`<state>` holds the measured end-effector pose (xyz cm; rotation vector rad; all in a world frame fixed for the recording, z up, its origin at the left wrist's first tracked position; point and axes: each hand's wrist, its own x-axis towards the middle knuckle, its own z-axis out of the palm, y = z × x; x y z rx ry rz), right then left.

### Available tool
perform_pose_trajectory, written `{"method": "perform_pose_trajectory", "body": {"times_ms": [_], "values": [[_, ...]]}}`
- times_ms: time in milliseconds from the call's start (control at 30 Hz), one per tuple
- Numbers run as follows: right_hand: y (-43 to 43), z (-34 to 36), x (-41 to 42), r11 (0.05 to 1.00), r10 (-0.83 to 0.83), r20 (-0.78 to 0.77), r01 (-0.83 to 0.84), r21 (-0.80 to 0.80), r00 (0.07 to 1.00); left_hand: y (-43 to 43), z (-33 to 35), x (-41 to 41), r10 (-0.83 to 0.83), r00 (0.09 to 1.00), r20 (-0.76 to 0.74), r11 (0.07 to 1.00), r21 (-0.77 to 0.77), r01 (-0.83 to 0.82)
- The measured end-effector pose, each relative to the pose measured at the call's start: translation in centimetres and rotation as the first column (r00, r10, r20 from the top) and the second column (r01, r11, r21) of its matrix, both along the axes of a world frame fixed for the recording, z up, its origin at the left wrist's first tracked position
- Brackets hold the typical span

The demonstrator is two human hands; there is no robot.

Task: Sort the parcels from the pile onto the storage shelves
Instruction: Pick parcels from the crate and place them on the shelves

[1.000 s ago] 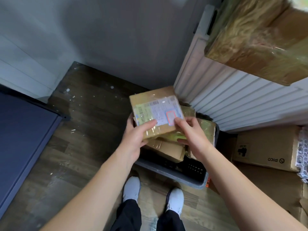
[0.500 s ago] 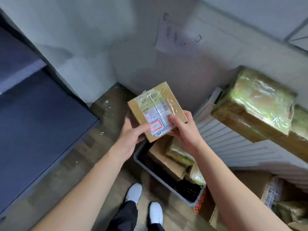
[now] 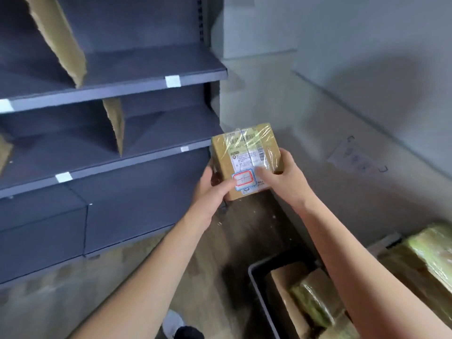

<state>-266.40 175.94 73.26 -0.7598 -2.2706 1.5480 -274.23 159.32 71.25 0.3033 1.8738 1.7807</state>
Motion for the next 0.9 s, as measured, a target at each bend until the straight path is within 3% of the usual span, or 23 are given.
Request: {"method": "perform_pose_trajectory", "body": {"times_ms": [267,900], "values": [[-12.5,5.0,-6.5,0.954,0.297,0.006,-0.297,0.039,0.955,-13.8,4.5,-2.7,0.211,0.977,-0.025,0.975,0.071,-0.209],[-51.7,9.7,-21.0,0.816,0.577,-0.046,-0.572,0.08,0.816,-52.9,10.2,-10.9,0.513,0.857,-0.048,0.856,0.105,-0.507]]}}
